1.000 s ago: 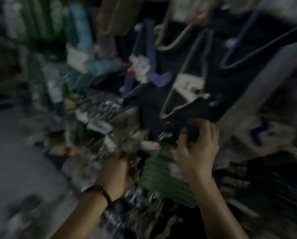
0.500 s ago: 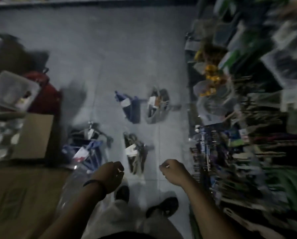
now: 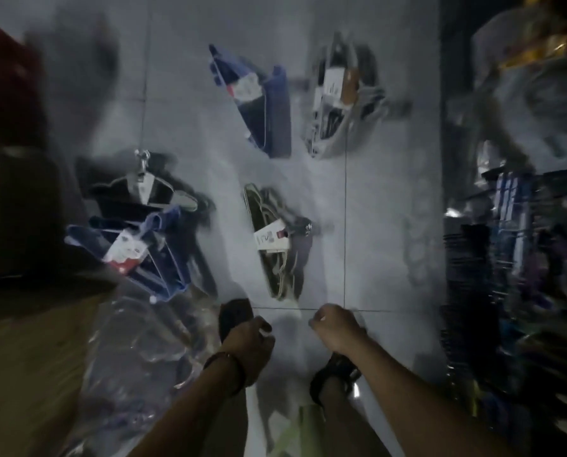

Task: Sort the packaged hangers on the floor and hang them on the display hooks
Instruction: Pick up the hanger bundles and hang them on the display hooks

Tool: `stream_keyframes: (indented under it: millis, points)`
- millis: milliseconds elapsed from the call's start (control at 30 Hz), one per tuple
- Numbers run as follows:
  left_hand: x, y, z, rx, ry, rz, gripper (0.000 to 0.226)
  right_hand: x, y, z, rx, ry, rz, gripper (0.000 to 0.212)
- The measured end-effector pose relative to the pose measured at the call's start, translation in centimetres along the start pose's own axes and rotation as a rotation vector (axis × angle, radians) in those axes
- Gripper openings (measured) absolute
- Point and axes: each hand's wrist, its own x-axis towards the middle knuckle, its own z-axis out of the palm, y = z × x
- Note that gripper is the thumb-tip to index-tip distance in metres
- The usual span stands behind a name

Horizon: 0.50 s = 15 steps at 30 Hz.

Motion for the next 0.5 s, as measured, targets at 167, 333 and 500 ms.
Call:
stream_keyframes:
  millis: [167,333,500]
  points:
    - [17.2,-4.4,2.7,-0.211,0.069,-0.102,0.045,18.3,-1.8,3.6,0.049,0.104,-0.01,0.036]
    - [29.6,-5.7,4.7,-0.527,0.294,-0.284,0.062,31.1,-3.9,6.0,0.172,0.209,-0.069,0.036]
    - [33.7,-4.4,6.8,-0.714,0.265,-0.235,0.052,35.2,-5.1,8.3,0.172,0.371,-0.009,0.029]
